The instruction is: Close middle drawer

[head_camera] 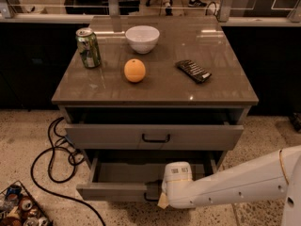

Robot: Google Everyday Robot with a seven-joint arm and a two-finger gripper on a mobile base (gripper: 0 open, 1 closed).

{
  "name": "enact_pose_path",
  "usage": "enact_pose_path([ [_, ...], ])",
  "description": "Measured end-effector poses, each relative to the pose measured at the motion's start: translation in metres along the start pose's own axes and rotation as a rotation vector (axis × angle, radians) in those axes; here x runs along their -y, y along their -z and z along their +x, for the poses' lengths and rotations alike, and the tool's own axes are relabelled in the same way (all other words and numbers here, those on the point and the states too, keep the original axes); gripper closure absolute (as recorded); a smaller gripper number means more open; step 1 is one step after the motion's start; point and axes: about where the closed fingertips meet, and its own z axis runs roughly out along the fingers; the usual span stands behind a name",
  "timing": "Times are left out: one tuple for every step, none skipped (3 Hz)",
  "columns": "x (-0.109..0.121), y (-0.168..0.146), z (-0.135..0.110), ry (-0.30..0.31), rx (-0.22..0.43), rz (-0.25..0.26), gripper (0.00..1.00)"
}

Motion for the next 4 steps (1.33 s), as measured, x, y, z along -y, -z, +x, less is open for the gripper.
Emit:
enact_pose_path([
  [0.0000, 0.0000, 0.0000, 0.000, 0.000, 0.000, 1.00],
  [0.0000, 0.0000, 0.0000, 0.000, 0.000, 0.000, 1.00],
  [0.0000, 0.0000, 0.0000, 0.000, 0.000, 0.000, 1.00],
  [0.0001, 0.0000, 0.0000, 0.000, 0.000, 0.000, 1.00],
])
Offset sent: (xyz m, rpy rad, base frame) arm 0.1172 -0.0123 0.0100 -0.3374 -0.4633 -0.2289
